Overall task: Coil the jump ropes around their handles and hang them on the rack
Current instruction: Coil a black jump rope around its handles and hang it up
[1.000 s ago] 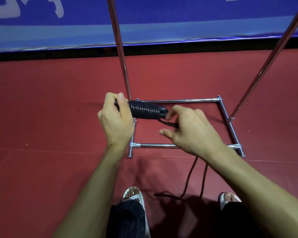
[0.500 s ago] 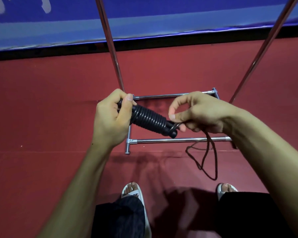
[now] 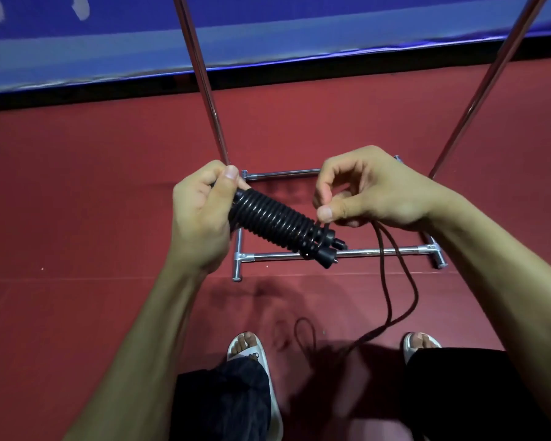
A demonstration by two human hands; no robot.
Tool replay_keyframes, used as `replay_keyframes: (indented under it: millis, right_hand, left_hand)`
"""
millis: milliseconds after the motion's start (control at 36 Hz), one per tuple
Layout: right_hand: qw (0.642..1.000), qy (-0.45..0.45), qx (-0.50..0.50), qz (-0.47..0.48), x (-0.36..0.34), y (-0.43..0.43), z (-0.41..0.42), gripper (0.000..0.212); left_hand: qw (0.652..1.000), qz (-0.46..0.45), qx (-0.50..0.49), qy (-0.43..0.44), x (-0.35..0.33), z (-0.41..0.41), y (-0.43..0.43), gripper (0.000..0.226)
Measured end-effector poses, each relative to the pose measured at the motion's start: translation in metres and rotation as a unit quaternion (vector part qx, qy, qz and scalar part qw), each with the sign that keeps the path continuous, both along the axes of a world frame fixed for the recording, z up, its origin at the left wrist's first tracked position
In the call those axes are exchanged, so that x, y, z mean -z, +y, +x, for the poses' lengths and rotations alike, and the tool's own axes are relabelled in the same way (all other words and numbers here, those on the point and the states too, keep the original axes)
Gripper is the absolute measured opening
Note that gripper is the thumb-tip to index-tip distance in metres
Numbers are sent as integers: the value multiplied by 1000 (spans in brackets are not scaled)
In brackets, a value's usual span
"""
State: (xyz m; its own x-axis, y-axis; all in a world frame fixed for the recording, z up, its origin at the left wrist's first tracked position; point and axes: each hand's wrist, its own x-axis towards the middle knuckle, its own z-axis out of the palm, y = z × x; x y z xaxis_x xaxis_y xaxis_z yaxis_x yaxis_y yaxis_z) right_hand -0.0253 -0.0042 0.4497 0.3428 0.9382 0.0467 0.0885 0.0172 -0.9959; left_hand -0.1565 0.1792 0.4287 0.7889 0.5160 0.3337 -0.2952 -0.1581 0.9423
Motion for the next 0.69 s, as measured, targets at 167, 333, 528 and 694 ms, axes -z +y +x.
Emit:
replay_keyframes:
  millis: [167, 333, 528, 694]
  right_hand:
    - [998, -51, 21, 7, -2, 0, -3, 18]
    - [995, -101, 19, 17, -6, 1, -3, 9]
    - [998, -34, -48, 27, -8, 0, -3, 25]
    - [997, 58, -45, 5, 2, 3, -3, 22]
  left_hand:
    - [998, -54, -4, -8, 2, 2, -1, 31]
    - [990, -139, -11, -11, 3, 5, -4, 27]
    - [990, -139, 17, -24, -1, 3, -10, 28]
    - [989, -140, 3, -42, -5, 2, -14, 29]
